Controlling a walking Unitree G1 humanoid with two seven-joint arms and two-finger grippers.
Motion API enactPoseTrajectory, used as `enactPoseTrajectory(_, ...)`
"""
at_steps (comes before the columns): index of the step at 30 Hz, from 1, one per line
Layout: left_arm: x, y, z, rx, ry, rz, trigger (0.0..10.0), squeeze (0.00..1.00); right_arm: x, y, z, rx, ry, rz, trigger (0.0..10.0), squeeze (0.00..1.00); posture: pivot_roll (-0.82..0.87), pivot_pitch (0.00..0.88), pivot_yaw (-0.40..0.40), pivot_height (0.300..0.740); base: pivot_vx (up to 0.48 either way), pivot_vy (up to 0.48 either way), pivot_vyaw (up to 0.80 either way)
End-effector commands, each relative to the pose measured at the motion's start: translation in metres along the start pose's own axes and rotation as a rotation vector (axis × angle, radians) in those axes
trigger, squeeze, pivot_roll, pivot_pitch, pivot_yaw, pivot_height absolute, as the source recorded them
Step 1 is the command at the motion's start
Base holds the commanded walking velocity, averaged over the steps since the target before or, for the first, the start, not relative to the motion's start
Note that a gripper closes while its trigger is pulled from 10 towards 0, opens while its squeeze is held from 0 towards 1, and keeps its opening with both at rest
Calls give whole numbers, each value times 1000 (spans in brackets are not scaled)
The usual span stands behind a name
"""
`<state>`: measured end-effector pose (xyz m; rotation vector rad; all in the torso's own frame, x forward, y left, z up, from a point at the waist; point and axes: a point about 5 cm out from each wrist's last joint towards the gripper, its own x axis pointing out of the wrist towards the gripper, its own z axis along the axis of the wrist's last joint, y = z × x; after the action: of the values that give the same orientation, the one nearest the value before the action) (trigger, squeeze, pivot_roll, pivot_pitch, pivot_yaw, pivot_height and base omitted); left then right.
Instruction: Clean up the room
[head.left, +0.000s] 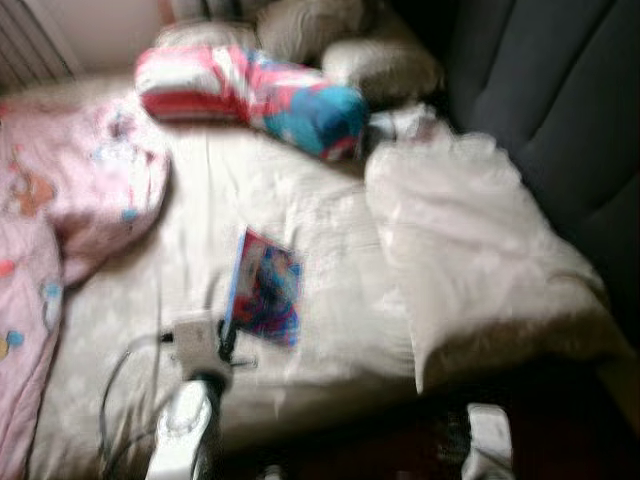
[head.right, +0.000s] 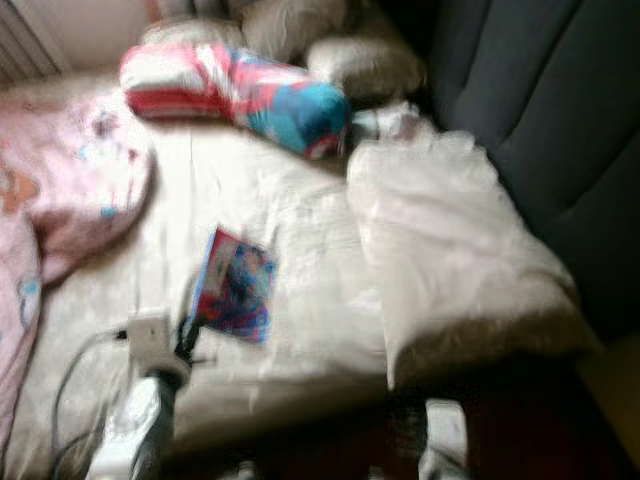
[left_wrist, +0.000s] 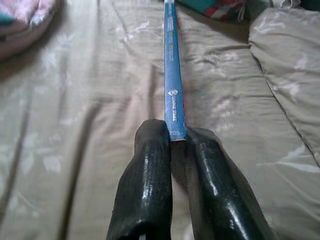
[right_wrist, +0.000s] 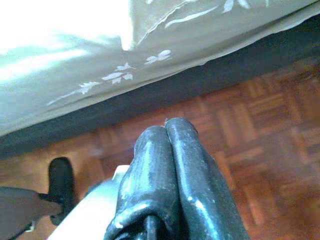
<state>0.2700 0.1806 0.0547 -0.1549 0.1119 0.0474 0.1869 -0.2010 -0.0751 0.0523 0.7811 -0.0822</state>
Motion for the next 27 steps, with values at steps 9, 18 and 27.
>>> enactPoseTrajectory(9, 0, -1, 3, 5, -15, -9, 10000, 0, -5, -10, -13, 1, 43, -24, 10000, 0, -36, 202, 38, 740, 0, 0, 0)
enactPoseTrajectory(18, 1, -1, 4, 6, -18, -4, 10000, 0, -5, -9, -12, -22, 42, -16, 10000, 0, -37, 203, 37, 740, 0, -171, 0)
enactPoseTrajectory(27, 1, 1, 4, 14, -16, 2, 10000, 0, -5, -9, -12, -19, 41, -15, 10000, 0, -37, 203, 38, 740, 0, -287, 248)
